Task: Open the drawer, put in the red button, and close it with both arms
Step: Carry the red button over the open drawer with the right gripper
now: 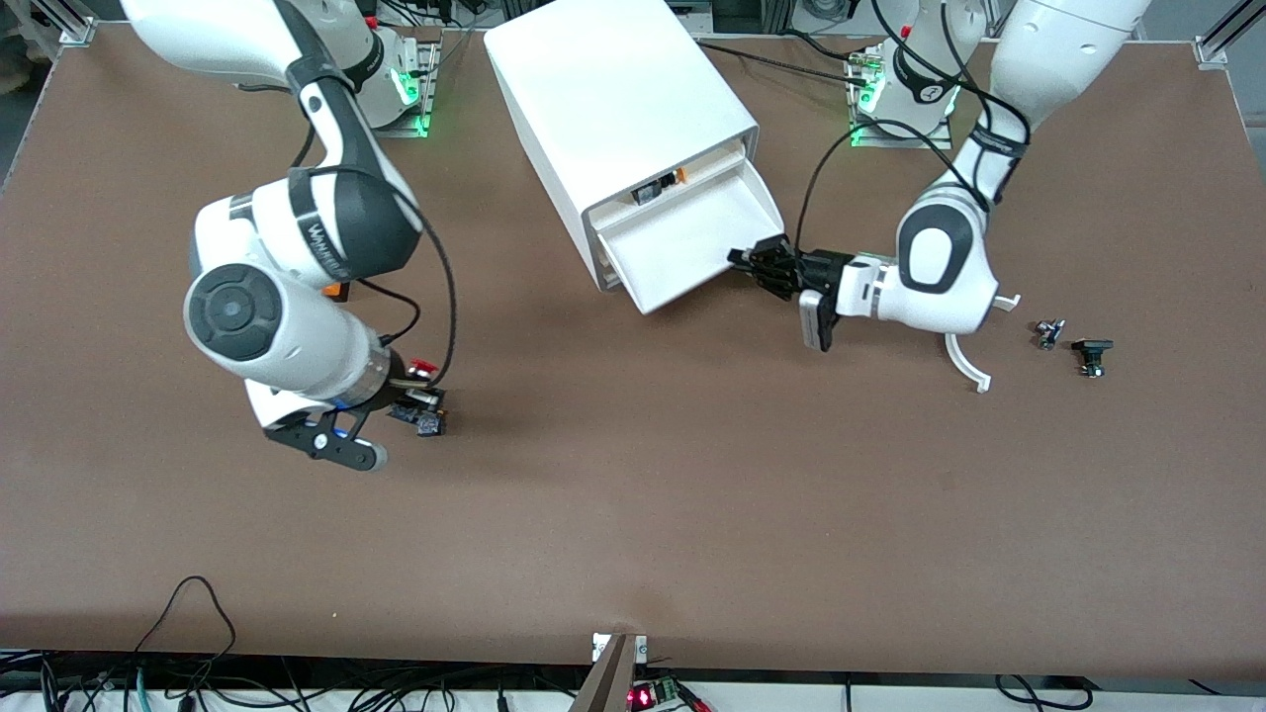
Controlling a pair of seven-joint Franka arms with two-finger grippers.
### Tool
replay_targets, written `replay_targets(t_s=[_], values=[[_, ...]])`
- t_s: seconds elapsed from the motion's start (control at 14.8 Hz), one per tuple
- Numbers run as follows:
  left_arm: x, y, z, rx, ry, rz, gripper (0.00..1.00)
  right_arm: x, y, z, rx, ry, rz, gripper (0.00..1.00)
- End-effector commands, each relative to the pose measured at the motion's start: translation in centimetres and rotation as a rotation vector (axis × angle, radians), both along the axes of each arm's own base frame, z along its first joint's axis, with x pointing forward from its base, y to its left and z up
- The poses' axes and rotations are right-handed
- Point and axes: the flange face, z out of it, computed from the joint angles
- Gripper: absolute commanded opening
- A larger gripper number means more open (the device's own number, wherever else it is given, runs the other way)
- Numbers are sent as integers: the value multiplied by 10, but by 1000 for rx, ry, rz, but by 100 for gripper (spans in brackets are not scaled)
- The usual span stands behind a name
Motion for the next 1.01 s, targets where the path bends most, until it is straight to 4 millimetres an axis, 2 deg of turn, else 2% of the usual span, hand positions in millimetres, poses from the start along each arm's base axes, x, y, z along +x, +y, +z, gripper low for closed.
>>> replay_targets(t_s=[0.0,0.2,0.27,0.34,0.41,0.61,0.68,0.81,0.95], values=[[42,21,20,88,-44,-17,0,-20,47,15,9,-14,-133,0],[63,42,11,119,-57,-18,0,-47,102,36,29,-45,-238,0],[63,42,11,121,-59,-20,4,-59,123,37,31,-46,-270,0],[62,42,10,118,-52,-22,91,-69,141,39,40,-55,-298,0],[61,42,10,112,-43,-29,100,-79,158,41,54,-68,-323,0],[64,48,19,112,-48,-28,100,-110,210,34,87,-86,-385,0],[70,52,29,126,-47,-48,100,-120,226,28,95,-88,-407,0],[90,61,63,225,-21,-92,100,-136,257,11,122,-95,-474,0],[109,69,105,360,7,-116,100,-152,287,-15,142,-100,-528,0]])
